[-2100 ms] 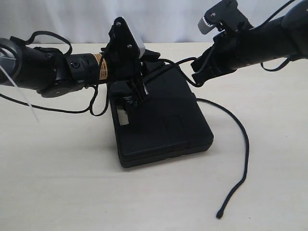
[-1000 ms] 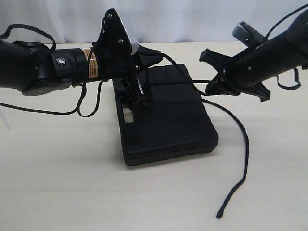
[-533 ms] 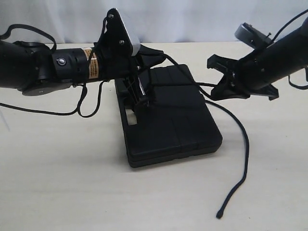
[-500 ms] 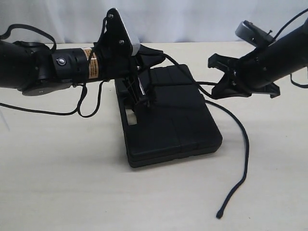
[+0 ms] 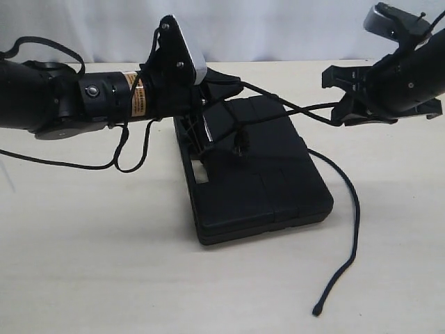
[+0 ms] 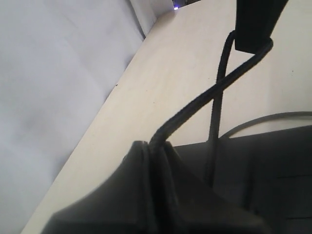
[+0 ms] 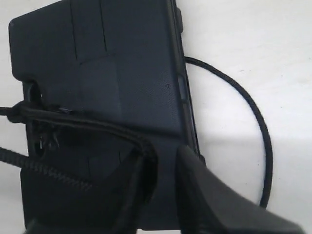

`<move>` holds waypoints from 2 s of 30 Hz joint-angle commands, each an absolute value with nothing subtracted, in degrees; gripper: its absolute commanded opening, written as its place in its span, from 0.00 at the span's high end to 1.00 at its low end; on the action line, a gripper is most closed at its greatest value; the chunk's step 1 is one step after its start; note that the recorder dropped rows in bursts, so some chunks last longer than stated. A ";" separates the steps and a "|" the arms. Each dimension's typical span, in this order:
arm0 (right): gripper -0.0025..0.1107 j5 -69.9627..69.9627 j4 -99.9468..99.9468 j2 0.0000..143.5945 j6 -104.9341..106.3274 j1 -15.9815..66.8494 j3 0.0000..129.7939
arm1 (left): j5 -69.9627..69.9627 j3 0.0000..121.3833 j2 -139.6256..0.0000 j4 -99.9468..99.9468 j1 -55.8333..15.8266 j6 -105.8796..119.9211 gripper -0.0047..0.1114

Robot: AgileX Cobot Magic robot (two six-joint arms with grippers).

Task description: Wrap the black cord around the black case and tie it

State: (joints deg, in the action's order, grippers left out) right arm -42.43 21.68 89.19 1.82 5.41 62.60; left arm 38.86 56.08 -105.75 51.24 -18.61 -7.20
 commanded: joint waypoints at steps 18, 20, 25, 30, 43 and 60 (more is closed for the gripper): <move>0.45 -44.90 22.16 81.82 11.33 4.78 65.95 | 33.53 55.98 -105.23 48.83 -18.02 -7.90 0.96; 0.45 -45.31 24.53 81.82 15.82 4.78 65.95 | 33.53 55.98 -105.23 48.83 -18.02 -7.90 0.96; 0.45 -47.17 25.54 81.82 38.80 4.78 65.25 | 34.39 55.98 -105.23 48.83 -18.02 -7.90 0.96; 0.45 -52.94 37.08 81.82 76.29 4.78 62.06 | 35.25 55.98 -105.23 48.83 -18.02 -7.90 0.96; 0.45 -23.44 45.11 82.84 110.32 17.96 53.94 | 35.25 55.98 -105.23 48.83 -18.02 -7.90 0.96; 0.94 -17.43 61.90 86.29 102.85 19.29 53.91 | 32.54 55.98 -105.34 48.73 -18.02 -8.01 0.96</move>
State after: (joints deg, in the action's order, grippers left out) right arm -16.61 59.59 87.86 107.45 19.09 53.84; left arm 34.02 56.08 -105.75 49.26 -18.04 -7.42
